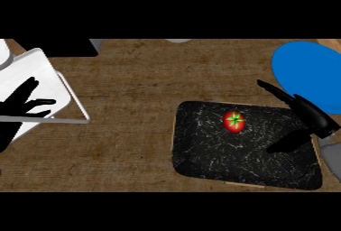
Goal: Pick the tomato from the tray and place it in the plate
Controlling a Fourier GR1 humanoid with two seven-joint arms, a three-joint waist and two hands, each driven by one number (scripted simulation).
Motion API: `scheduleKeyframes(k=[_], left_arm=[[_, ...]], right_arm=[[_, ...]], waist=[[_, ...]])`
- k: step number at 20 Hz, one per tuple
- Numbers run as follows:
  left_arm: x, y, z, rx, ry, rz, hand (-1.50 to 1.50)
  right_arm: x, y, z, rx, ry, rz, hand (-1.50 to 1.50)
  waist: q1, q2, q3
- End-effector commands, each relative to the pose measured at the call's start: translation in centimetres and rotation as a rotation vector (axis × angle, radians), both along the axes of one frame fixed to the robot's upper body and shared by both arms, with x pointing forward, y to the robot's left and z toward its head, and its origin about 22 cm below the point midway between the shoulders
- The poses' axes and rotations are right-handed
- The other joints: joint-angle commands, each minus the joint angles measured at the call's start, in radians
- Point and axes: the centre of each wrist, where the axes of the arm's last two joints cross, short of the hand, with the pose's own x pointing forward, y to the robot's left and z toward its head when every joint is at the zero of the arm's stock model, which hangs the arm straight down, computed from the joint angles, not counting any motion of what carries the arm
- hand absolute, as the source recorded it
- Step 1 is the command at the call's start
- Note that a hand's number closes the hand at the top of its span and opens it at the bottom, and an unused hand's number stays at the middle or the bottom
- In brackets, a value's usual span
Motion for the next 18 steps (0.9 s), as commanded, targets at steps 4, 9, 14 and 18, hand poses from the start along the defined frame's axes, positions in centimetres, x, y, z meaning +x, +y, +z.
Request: scheduleKeyframes(k=[4, 9, 14, 18], left_arm=[[0.9, -4.3, -3.4, -0.069, -0.119, -0.029, 0.00], [0.5, -5.3, -4.5, -0.092, -0.147, -0.037, 0.00], [1.4, -5.7, -3.8, -0.072, -0.163, -0.046, 0.00], [0.7, -5.5, -4.8, -0.082, -0.167, -0.046, 0.00]], right_arm=[[0.1, 3.4, 0.0, -0.201, 0.048, 0.006, -1.50], [1.3, 4.7, 0.8, -0.305, 0.090, 0.035, -1.50], [1.9, 4.9, 1.4, -0.330, 0.141, 0.057, -1.50], [2.5, 6.9, 0.8, -0.337, 0.150, 0.046, -1.50]], waist=[[-0.021, 0.015, -0.027], [-0.012, 0.016, -0.027], [-0.024, 0.016, -0.025], [-0.008, 0.016, -0.025]])
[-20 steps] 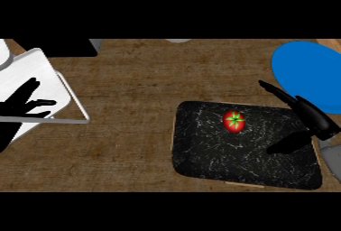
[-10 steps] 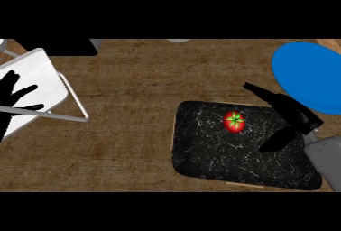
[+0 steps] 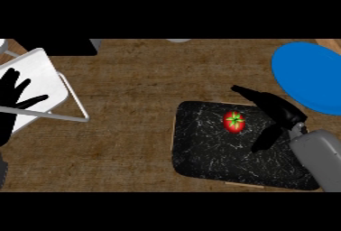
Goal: Pick the tomato from the tray and place it in the plate
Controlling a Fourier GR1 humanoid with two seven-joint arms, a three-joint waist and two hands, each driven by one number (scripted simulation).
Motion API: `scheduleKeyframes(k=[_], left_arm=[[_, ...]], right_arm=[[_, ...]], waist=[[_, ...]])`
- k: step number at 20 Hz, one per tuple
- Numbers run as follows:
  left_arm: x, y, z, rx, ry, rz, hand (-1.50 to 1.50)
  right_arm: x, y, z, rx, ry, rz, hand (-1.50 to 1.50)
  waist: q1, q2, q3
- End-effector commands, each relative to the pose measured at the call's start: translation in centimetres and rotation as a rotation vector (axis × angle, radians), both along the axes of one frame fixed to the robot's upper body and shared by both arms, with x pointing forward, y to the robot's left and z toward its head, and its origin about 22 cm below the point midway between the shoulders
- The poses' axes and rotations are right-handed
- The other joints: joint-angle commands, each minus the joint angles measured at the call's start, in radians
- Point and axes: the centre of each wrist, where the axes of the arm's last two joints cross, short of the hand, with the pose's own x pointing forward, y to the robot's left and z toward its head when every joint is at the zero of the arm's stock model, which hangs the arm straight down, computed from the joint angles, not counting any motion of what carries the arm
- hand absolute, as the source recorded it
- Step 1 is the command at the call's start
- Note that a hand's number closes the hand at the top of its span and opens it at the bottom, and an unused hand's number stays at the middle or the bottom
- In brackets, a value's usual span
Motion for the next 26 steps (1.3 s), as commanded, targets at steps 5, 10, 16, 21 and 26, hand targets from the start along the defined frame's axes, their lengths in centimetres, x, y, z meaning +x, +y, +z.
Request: scheduleKeyframes(k=[5, 10, 16, 21, 26], left_arm=[[0.5, -5.8, -4.0, -0.005, 0.062, -0.202, 0.00], [0.5, -6.7, -4.2, -0.025, 0.049, -0.216, 0.00], [0.3, -5.8, -5.3, -0.036, 0.063, -0.200, 0.00], [-0.3, -5.7, -4.0, -0.029, 0.075, -0.220, 0.00], [-0.4, -5.3, -4.3, -0.014, 0.052, -0.196, 0.00]], right_arm=[[0.6, 0.6, -1.3, -0.079, 0.003, -0.017, -1.50], [1.3, 2.8, -1.2, -0.103, 0.013, 0.007, -1.50], [1.3, 3.8, -3.0, -0.166, 0.074, 0.088, 1.50], [0.6, 5.4, -3.3, -0.121, 0.033, 0.164, 1.50], [0.7, 5.4, -4.0, -0.081, 0.033, 0.144, 1.50]], waist=[[-0.016, 0.018, -0.013], [-0.015, 0.018, -0.013], [-0.009, 0.023, -0.014], [-0.010, 0.012, -0.012], [-0.009, 0.014, -0.012]])
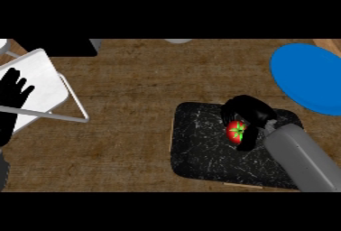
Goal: Pick the tomato from the tray and place it in the plate
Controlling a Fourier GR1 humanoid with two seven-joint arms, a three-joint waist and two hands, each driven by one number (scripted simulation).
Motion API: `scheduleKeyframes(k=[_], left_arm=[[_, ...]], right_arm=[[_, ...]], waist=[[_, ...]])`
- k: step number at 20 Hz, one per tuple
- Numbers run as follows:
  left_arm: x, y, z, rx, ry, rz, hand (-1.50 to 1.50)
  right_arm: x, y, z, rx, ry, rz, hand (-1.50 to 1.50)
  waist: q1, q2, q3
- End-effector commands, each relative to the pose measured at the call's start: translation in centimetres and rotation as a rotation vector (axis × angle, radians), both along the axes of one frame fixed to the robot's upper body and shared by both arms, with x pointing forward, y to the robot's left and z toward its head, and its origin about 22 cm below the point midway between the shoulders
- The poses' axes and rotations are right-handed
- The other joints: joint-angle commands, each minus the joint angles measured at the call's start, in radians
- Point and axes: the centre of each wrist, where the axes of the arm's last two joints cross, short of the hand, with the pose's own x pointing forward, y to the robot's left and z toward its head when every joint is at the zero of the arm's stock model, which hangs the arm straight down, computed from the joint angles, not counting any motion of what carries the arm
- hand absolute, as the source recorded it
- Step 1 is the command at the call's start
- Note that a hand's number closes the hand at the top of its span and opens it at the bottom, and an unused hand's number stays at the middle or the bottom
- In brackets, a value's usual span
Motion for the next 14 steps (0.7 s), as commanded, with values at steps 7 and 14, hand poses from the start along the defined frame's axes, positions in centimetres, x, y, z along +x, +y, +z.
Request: scheduleKeyframes(k=[7, 14], left_arm=[[0.6, -5.9, -3.8, -0.025, 0.075, -0.195, 0.00], [0.7, -4.7, -3.1, -0.023, 0.098, -0.149, 0.00]], right_arm=[[3.7, 2.4, 1.8, 0.073, -0.025, -0.227, 1.50], [4.2, 2.3, 5.3, 0.084, -0.441, -0.362, 1.50]], waist=[[0.000, 0.030, -0.009], [-0.042, 0.019, -0.009]])
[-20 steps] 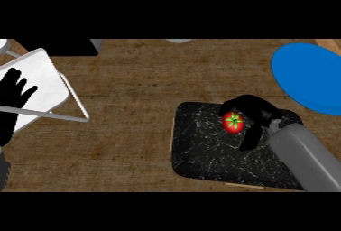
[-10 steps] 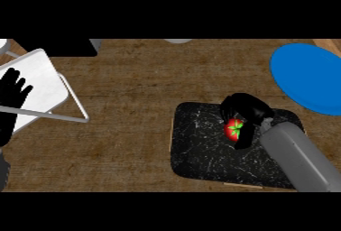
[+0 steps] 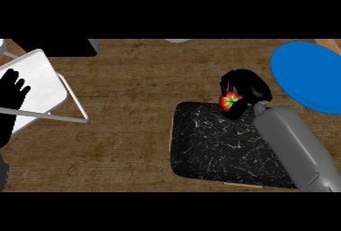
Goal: Pick the tomato from the tray and place it in the plate
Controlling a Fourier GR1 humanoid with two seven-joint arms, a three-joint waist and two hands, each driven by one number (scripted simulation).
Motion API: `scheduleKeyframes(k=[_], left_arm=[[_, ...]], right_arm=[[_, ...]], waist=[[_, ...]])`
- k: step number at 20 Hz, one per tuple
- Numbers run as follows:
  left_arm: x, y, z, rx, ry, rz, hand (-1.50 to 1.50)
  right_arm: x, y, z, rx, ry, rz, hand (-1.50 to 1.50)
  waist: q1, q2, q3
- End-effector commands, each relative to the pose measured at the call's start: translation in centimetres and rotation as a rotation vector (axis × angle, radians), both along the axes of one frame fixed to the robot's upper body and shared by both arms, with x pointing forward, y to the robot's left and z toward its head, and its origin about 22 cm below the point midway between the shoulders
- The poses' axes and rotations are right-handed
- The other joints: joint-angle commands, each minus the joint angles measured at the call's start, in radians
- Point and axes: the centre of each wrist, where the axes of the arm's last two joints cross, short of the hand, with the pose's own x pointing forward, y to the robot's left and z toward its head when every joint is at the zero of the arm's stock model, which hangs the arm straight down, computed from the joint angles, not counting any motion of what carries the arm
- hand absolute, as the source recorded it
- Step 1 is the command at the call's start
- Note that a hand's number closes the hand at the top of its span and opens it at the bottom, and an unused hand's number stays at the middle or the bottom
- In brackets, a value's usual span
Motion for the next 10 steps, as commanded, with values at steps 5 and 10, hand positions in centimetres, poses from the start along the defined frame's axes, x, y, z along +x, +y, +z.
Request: scheduleKeyframes(k=[5, 10], left_arm=[[0.2, -4.1, -3.2, -0.036, 0.104, -0.129, 0.00], [-0.5, -4.5, -3.4, -0.045, 0.101, -0.153, 0.00]], right_arm=[[1.3, 0.1, 6.3, 0.063, -0.515, -0.260, 1.50], [1.1, -2.4, 6.4, 0.068, -0.574, -0.442, 1.50]], waist=[[-0.047, 0.010, -0.016], [-0.034, 0.009, -0.016]])
